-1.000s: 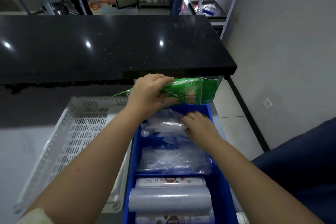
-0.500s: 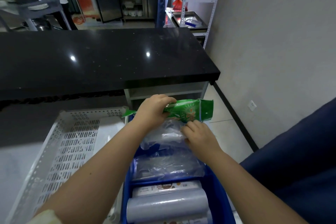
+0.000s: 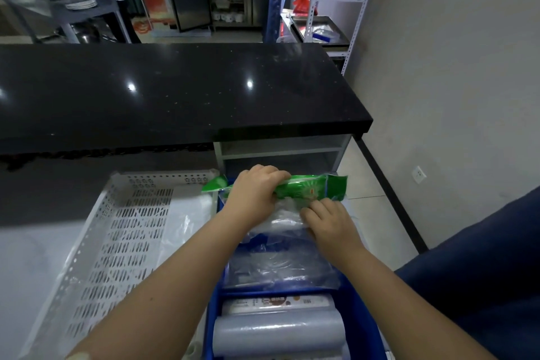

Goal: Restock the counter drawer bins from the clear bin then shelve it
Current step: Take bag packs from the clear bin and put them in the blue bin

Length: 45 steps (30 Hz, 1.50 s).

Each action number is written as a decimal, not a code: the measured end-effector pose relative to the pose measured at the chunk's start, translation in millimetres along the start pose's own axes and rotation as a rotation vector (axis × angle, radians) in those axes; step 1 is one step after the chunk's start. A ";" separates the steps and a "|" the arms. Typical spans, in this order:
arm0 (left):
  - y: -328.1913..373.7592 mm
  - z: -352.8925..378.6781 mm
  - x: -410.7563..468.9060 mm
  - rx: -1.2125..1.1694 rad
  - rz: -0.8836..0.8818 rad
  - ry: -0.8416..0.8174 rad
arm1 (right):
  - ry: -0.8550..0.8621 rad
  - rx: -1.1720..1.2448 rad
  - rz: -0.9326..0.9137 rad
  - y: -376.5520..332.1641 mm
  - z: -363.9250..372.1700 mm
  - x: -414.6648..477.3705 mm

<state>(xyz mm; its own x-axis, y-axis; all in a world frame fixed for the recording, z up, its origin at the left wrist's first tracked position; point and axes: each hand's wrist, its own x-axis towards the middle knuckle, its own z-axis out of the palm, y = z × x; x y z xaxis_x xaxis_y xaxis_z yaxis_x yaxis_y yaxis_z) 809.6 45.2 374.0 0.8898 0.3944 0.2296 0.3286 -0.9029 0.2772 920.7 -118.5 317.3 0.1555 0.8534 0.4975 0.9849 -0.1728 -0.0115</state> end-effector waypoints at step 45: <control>-29.6 67.2 -57.1 0.116 -0.107 -0.286 | -0.718 0.293 0.103 24.3 29.1 16.0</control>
<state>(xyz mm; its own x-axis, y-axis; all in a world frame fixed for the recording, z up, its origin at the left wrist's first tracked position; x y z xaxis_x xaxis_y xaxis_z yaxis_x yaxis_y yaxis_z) 770.3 38.0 290.0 0.8959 0.4385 -0.0712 0.4440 -0.8791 0.1733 949.4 -94.7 299.7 0.1603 0.9665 -0.2002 0.9272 -0.2170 -0.3053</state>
